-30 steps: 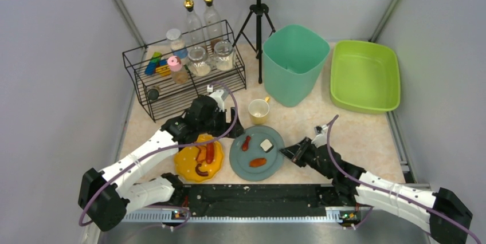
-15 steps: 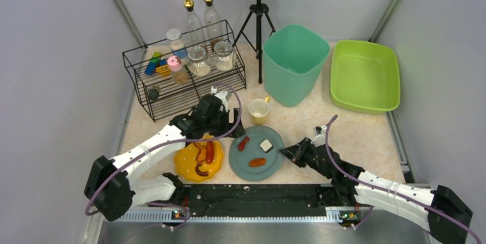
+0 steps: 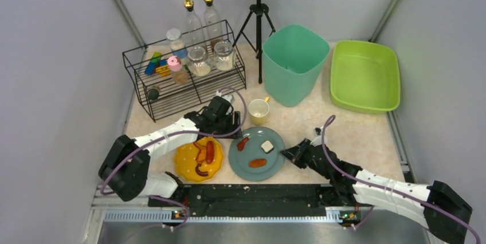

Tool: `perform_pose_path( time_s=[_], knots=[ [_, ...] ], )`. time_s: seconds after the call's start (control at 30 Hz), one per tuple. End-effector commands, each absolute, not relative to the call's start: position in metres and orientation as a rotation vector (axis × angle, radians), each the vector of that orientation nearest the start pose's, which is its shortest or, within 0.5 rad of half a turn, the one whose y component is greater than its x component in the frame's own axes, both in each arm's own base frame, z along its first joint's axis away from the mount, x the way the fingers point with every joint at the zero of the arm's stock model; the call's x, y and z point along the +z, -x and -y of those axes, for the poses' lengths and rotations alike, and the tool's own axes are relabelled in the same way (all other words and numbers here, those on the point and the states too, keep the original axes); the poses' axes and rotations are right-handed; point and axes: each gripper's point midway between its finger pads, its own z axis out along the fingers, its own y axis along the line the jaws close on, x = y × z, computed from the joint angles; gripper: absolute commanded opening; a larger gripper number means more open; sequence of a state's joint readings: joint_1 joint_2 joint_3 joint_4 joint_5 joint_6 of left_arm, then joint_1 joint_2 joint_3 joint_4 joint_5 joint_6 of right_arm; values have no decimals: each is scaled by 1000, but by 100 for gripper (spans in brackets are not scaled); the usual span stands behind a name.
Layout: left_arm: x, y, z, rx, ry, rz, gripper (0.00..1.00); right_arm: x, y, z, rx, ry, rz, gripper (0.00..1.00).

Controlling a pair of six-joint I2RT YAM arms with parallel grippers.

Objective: Clear the kitchen counter

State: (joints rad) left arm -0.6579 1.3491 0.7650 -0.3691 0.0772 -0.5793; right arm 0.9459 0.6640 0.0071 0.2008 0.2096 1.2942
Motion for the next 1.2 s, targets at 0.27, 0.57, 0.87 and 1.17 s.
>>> perform_pose_path(
  time_s=[0.27, 0.57, 0.87, 1.17],
  knots=[
    [49, -245, 201, -362, -56, -2602, 18, -3, -137, -191, 1027, -516, -2254, 0],
    [33, -246, 191, -262, -43, -2636, 0, -5, -137, -189, 1013, -515, -2260, 0],
    [22, -237, 201, -329, -87, -2695, 0, -5, -137, -189, 1012, -521, -2259, 0],
    [19, -214, 212, -466, -131, -2743, 0, -5, -138, -192, 1017, -520, -2263, 0]
  ],
)
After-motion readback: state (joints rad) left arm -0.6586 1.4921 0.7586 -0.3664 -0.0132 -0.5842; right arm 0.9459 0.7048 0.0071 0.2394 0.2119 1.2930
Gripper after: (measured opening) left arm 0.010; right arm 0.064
